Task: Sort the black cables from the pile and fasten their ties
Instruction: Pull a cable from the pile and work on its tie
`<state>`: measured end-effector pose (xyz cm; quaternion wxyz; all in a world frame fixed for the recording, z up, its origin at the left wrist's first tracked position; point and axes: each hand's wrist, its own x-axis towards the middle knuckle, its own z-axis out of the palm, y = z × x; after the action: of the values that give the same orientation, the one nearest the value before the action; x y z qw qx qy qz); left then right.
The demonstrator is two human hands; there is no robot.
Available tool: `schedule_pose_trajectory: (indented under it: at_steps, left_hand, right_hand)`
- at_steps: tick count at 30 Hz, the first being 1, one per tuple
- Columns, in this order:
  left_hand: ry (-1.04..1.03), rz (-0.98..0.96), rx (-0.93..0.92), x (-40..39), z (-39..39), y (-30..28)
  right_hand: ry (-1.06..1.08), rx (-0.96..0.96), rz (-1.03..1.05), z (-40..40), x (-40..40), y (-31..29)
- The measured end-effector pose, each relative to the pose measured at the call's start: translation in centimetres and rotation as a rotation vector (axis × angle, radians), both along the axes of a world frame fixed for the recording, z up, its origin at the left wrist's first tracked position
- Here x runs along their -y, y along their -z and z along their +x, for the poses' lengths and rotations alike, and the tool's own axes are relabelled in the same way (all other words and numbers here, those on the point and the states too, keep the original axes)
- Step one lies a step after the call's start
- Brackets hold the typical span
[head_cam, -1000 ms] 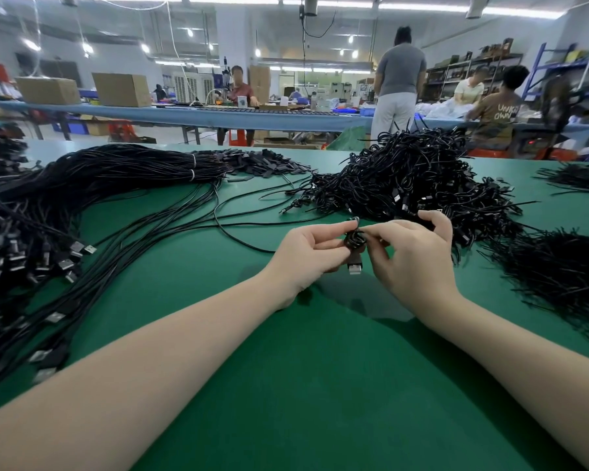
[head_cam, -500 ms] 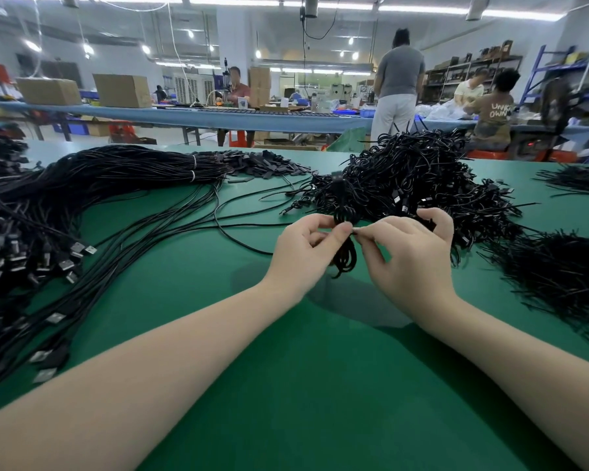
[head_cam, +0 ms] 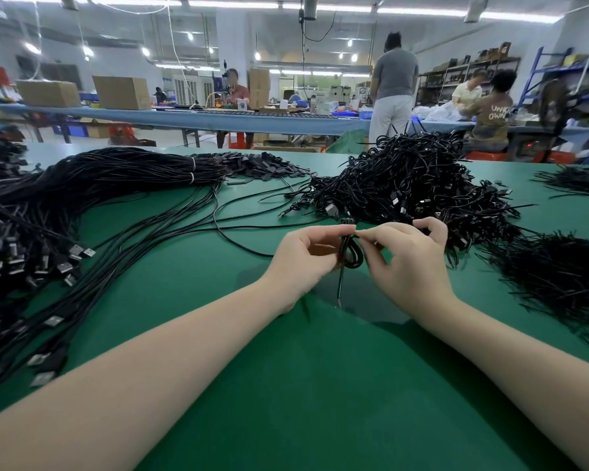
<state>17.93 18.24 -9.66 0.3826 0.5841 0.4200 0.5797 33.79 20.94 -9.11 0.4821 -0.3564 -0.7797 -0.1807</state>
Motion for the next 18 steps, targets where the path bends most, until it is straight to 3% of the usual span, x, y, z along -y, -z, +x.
schedule_pose_trajectory:
  at_steps: [4, 10, 14, 18]
  left_hand:
    - [-0.121, 0.058, -0.007, -0.1, 0.2, -0.1]
    - [-0.083, -0.051, 0.082, -0.1, 0.1, -0.4]
    - [0.034, -0.168, 0.265, 0.2, 0.1, -1.0]
    - [0.102, -0.194, 0.217, 0.4, 0.2, -1.0]
  right_hand:
    - [0.005, 0.006, 0.009, -0.1, 0.1, -0.1]
    - [0.066, 0.089, 0.266, 0.0, 0.0, -0.4]
    - [0.088, 0.195, 0.452, 0.2, -0.2, -0.6]
    - [0.059, 0.139, 0.365, 0.4, -0.4, -0.5]
